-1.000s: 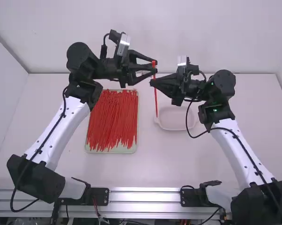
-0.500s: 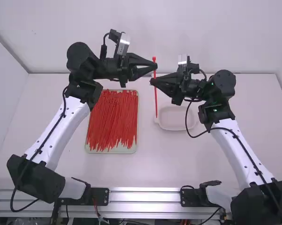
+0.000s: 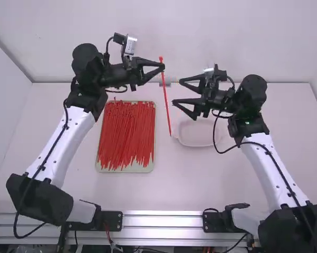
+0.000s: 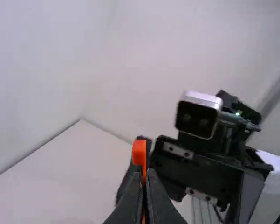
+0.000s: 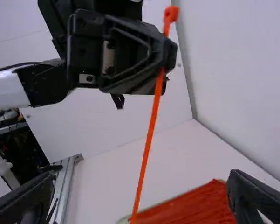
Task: Fasten the cable tie
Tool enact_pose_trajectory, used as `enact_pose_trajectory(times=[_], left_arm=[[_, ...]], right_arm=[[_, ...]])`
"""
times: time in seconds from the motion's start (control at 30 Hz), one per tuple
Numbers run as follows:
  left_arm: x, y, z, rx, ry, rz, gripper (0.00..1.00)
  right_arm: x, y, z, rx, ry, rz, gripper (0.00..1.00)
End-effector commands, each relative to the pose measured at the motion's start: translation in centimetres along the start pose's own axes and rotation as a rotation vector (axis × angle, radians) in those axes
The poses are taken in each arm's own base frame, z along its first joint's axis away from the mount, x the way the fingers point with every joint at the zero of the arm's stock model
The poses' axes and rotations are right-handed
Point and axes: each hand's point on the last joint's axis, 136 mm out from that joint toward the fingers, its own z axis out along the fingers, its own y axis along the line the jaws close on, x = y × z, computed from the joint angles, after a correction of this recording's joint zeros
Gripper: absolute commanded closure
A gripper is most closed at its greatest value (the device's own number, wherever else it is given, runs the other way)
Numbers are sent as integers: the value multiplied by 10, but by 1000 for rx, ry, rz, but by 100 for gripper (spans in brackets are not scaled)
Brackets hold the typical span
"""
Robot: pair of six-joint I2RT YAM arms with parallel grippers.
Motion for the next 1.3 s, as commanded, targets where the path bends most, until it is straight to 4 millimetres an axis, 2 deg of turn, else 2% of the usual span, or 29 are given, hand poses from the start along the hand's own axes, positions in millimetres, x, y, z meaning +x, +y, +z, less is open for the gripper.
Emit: enact_pose_trajectory(times=[0.0,0.13,0.17,0.3,0.33,0.47,0.63,0.7,0.83,1.03,1.27], left_arm=[[3,25,-2,-44,6,-33,98],[18,49,-6,-81,35,-169,98],[25,56,-9,-73,52,-249,98],[34,60,-16,-41,83,-352,98],[38,67,-21,-67,88,-429,98],[44,78,-35,-113,84,-610,98],[42,67,-43,-52,108,-841,98],[42,64,-43,-39,118,-886,98],[46,61,-41,-40,134,-1067,98],[47,59,-36,-47,137,-1151,98],[45,50,-21,-22,147,-1090,98]], right_arm=[[-2,8,1,-47,14,-169,2],[9,11,7,-63,37,-248,2],[16,12,11,-64,55,-263,2],[31,8,15,-37,95,-301,2],[36,6,16,-31,111,-338,2],[37,13,15,-78,102,-474,2],[35,24,5,-175,51,-756,2],[34,25,2,-188,40,-801,2],[32,36,-8,-263,-25,-1002,2],[30,51,-18,-348,-134,-1271,2],[33,60,-11,-371,-206,-1535,2]])
